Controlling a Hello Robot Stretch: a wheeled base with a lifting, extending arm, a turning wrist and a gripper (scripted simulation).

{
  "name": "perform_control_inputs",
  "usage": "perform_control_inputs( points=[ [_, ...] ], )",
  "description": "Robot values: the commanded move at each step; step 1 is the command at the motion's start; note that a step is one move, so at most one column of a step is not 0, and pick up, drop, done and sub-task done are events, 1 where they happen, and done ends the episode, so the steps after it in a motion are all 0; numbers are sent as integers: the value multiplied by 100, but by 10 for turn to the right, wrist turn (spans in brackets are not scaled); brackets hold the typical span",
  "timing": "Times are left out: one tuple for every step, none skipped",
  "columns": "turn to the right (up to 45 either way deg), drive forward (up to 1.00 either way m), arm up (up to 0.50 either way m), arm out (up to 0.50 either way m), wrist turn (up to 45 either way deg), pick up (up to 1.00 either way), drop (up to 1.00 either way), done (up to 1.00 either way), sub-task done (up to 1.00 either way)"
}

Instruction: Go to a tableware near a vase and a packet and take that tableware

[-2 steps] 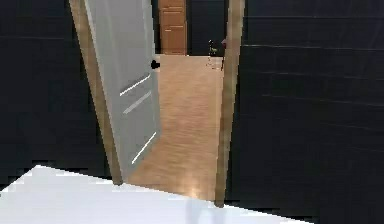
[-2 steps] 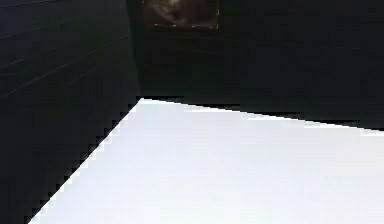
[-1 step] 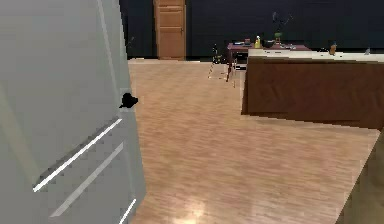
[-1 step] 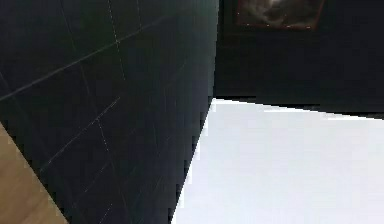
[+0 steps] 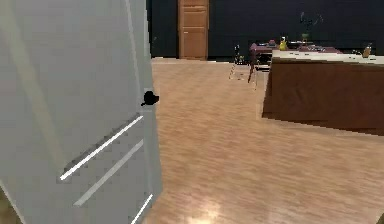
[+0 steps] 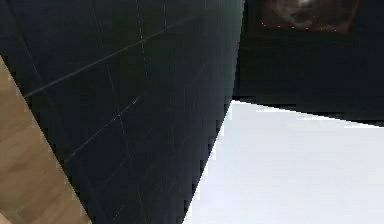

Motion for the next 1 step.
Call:
perform_control_inputs(
  points=[
    [0,45,0,0,0,0,0,0,0]
  ],
)
